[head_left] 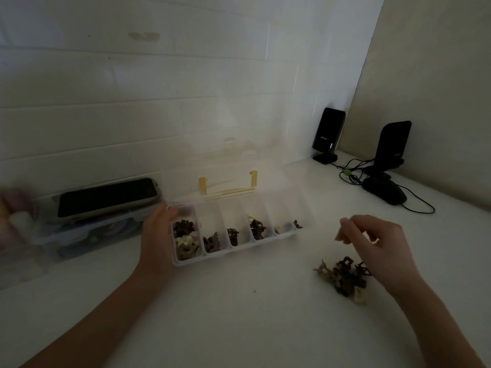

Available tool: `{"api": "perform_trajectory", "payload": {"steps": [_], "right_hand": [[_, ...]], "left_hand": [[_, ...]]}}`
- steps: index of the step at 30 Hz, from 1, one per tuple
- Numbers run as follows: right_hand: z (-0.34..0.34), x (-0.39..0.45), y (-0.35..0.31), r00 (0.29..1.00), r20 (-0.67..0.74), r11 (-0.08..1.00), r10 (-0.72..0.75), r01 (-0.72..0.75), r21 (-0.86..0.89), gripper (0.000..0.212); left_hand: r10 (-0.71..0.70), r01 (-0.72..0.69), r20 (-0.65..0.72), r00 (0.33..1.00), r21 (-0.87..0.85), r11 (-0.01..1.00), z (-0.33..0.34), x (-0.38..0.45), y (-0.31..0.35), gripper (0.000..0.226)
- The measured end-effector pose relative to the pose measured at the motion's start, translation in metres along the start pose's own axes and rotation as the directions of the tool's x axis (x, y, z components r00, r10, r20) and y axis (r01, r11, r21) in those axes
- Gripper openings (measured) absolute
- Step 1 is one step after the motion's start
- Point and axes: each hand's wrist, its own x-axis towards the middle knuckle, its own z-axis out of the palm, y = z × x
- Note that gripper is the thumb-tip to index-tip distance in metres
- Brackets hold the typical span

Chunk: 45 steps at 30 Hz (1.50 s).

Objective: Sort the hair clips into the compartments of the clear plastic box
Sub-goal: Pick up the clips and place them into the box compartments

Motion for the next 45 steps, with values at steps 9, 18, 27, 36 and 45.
{"api": "perform_trajectory", "payload": {"steps": [9, 18, 27, 36, 45], "right_hand": [[0.001, -0.011, 0.005, 0.883, 0.468, 0.967, 0.011, 0.11, -0.23, 0.02], [0.011, -0.011, -0.011, 0.935, 0.348, 0.988, -0.071, 0.018, 0.154, 0.026], [0.009, -0.011, -0.012, 0.883, 0.468, 0.875, 0.016, -0.239, 0.421, 0.016], [0.011, -0.01, -0.02, 0.924, 0.38, 0.865, 0.05, -0.23, 0.446, 0.021], [0.084, -0.002, -0.11, 0.947, 0.265, 0.865, -0.183, 0.027, 0.501, 0.016]], "left_hand": [[0.037, -0.037, 0.003, 0.999, 0.005, 0.999, 0.001, -0.003, 0.003, 0.028], [0.057, -0.059, 0.028, 0.998, 0.078, 0.995, 0.003, -0.006, 0.004, 0.019], [0.038, -0.038, 0.008, 0.999, 0.078, 0.996, -0.001, -0.002, 0.003, 0.029], [0.093, -0.094, 0.014, 0.996, 0.104, 0.99, 0.001, -0.003, 0.005, 0.027], [0.151, -0.159, 0.05, 0.987, 0.271, 0.949, 0.002, -0.011, 0.013, 0.019]]}}
